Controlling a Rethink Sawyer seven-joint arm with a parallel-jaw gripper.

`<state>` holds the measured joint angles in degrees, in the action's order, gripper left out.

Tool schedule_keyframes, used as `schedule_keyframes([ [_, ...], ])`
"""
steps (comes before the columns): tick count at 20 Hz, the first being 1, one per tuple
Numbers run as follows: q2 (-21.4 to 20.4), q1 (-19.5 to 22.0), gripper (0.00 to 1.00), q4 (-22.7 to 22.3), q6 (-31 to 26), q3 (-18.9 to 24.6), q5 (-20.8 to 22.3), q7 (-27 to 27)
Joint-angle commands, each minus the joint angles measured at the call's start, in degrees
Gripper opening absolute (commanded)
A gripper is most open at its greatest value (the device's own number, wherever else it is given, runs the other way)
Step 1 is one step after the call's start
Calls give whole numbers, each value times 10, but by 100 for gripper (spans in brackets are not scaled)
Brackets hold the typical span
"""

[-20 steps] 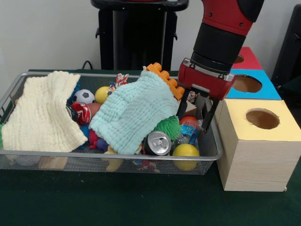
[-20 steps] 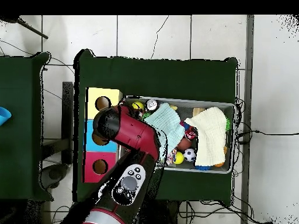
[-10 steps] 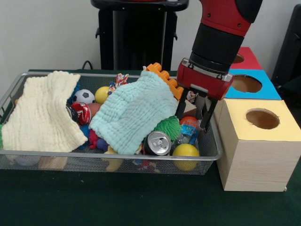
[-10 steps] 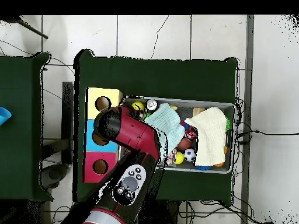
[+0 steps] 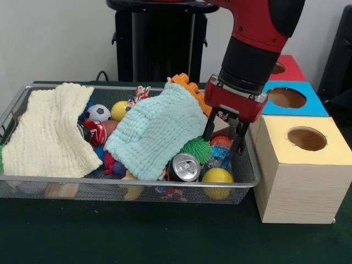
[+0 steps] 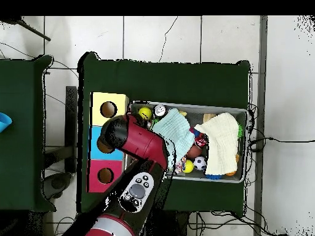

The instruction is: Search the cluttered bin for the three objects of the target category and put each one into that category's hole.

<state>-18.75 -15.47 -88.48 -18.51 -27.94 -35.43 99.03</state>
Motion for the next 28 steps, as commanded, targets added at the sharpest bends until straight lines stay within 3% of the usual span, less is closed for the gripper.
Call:
schedule_keyframes([
  [1,38,15,100,-56,31,87,36,89],
  [11,55,5,100,-49,39,88,23,104],
  [28,18,15,100,-65,24,118,-14,136],
])
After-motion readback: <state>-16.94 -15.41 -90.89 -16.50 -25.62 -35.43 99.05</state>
